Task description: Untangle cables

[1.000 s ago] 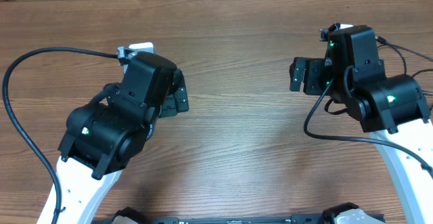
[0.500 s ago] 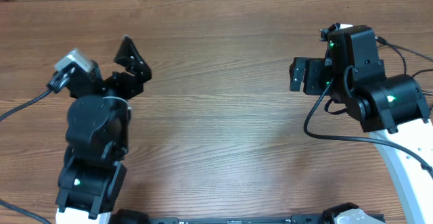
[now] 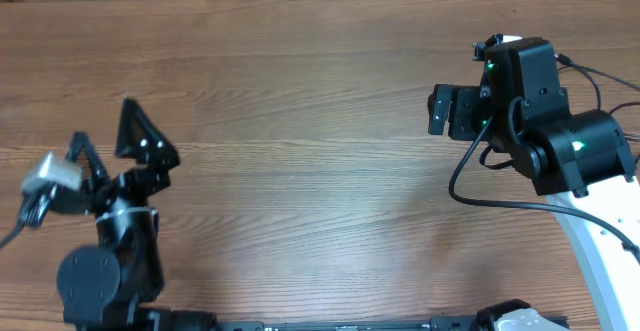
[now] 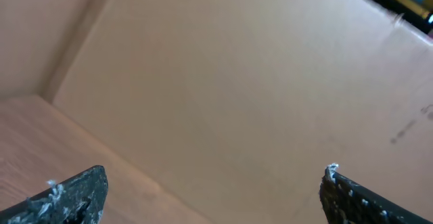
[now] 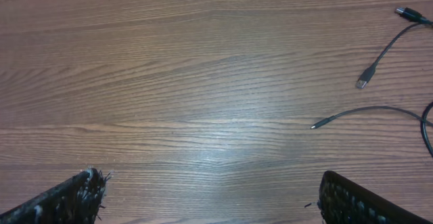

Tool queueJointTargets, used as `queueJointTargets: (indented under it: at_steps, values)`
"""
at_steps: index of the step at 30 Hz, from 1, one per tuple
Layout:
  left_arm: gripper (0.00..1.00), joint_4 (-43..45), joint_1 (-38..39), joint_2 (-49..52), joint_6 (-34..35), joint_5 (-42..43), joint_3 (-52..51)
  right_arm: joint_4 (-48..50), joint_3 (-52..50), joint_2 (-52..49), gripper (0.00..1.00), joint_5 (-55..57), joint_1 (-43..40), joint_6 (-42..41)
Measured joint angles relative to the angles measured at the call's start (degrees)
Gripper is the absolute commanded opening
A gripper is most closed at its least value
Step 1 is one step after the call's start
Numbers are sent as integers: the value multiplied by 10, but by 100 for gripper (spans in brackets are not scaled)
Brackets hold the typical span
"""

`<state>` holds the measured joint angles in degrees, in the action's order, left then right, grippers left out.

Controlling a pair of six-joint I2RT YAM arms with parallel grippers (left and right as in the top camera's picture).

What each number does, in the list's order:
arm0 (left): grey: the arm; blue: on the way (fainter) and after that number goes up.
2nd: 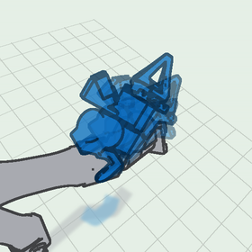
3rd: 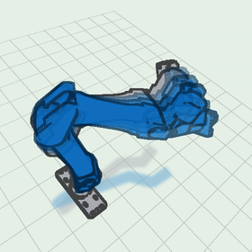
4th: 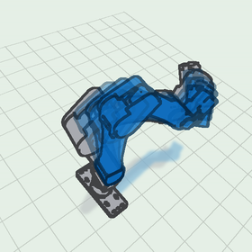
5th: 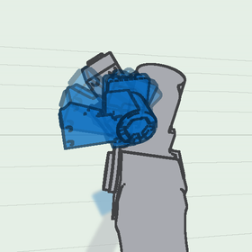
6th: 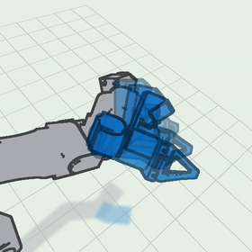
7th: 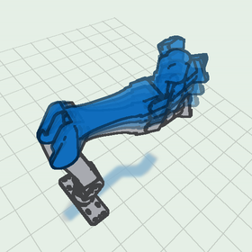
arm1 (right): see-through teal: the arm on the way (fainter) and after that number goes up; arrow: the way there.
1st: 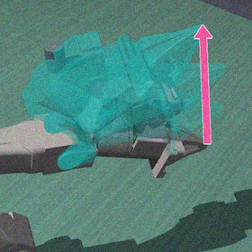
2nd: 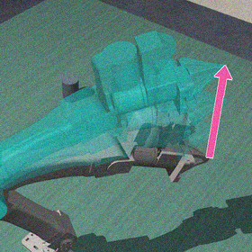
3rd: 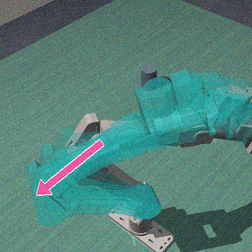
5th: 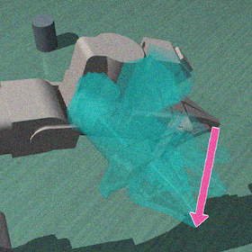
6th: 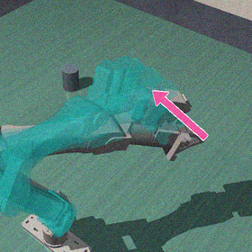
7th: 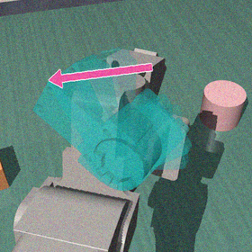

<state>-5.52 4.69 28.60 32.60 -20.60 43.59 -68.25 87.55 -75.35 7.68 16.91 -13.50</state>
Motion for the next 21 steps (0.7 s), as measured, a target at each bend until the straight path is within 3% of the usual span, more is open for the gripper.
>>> queueJointTargets:
  at_steps: [6, 15, 21]
  values:
    - [100, 38, -23, -73, 0, -4, -62, 0, 0, 0, 100, 0, 0, 0]
    - [99, 203, -31, -197, 0, -5, -235, 0, 0, 0, 100, 0, 0, 0]
    - [100, 214, -63, -239, 0, -5, -302, 0, 0, 0, 100, 0, 0, 0]
